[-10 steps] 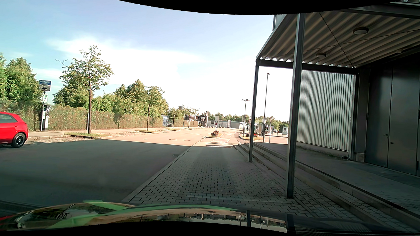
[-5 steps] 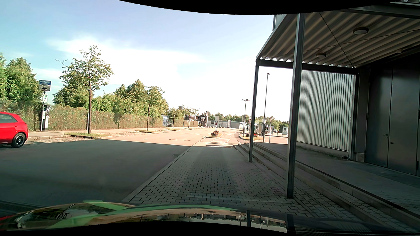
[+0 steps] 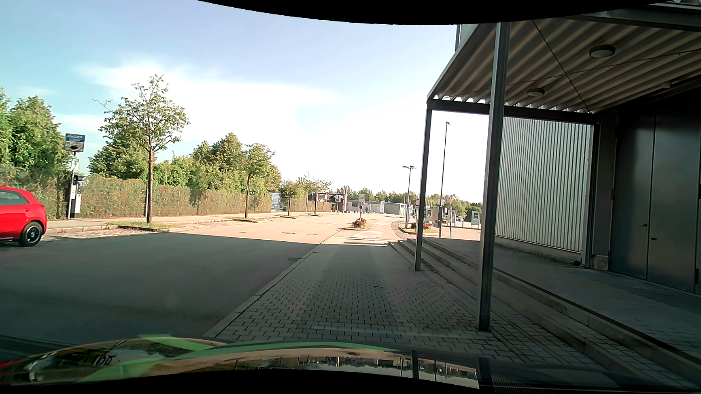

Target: Follow the waypoints while adhering to traffic rules and regulations

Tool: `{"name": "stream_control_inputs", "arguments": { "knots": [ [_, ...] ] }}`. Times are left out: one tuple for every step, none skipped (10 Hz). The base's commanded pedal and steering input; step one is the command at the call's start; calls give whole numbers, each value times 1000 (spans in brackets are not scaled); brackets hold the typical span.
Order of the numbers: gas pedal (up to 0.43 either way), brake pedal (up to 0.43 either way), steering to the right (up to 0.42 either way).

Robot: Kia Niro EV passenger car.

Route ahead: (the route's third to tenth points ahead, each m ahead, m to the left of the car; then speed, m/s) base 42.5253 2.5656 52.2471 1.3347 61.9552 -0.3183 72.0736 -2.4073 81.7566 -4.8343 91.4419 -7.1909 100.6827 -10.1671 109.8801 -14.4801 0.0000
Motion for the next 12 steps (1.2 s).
{"name": "stream_control_inputs", "arguments": {
  "knots": [
    [0, 360, -68],
    [0, 360, -68],
    [0, 360, -68],
    [0, 366, -67],
    [0, 366, -67],
    [0, 366, -68],
    [0, 366, -67],
    [0, 366, -68],
    [0, 366, -68],
    [0, 366, -68],
    [0, 366, -67],
    [0, 366, -68]
  ]
}}
